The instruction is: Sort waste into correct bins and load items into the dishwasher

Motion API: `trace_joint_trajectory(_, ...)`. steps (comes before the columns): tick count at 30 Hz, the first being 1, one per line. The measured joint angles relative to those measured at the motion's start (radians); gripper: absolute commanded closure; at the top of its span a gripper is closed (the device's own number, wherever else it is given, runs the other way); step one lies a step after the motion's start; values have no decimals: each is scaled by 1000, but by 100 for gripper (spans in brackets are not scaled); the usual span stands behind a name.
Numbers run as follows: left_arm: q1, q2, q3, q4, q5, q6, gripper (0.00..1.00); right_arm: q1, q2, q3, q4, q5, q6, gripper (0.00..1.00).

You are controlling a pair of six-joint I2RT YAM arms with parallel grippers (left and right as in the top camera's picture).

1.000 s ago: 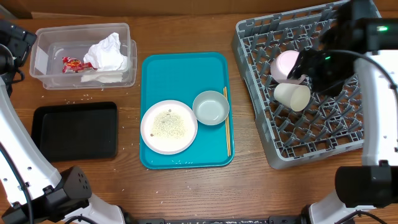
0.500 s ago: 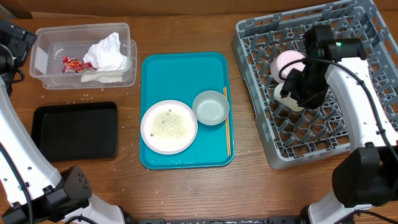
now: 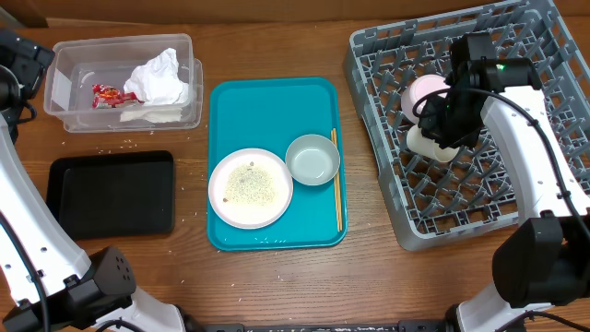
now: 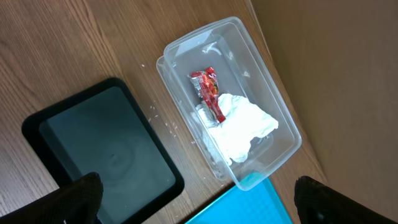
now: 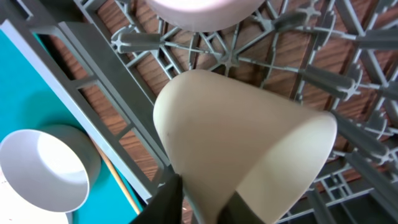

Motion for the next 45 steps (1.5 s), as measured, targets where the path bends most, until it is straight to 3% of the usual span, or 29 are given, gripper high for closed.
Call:
trace_joint_trajectory(2, 0, 0, 0, 0, 0, 0, 0, 0, 0, 3, -13, -16, -1, 96)
trace_joint_trajectory(10, 0, 0, 0, 0, 0, 0, 0, -34, 6, 206, -166, -75, -7, 96)
trace_joint_trajectory(17, 0, 0, 0, 0, 0, 0, 0, -156, 5, 331, -163, -330, -82, 96)
trace_joint_trajectory(24, 0, 0, 0, 0, 0, 0, 0, -281, 11, 196, -103, -734, -265, 96)
trace_joint_trajectory(31, 0, 0, 0, 0, 0, 0, 0, -354, 111, -9, -26, -999, -353, 96)
trace_joint_trajectory(39, 0, 0, 0, 0, 0, 0, 0, -365, 224, -64, 8, -1100, -375, 96)
trace_joint_trajectory(45, 0, 0, 0, 0, 0, 0, 0, -367, 228, -61, 2, -1050, -338, 91)
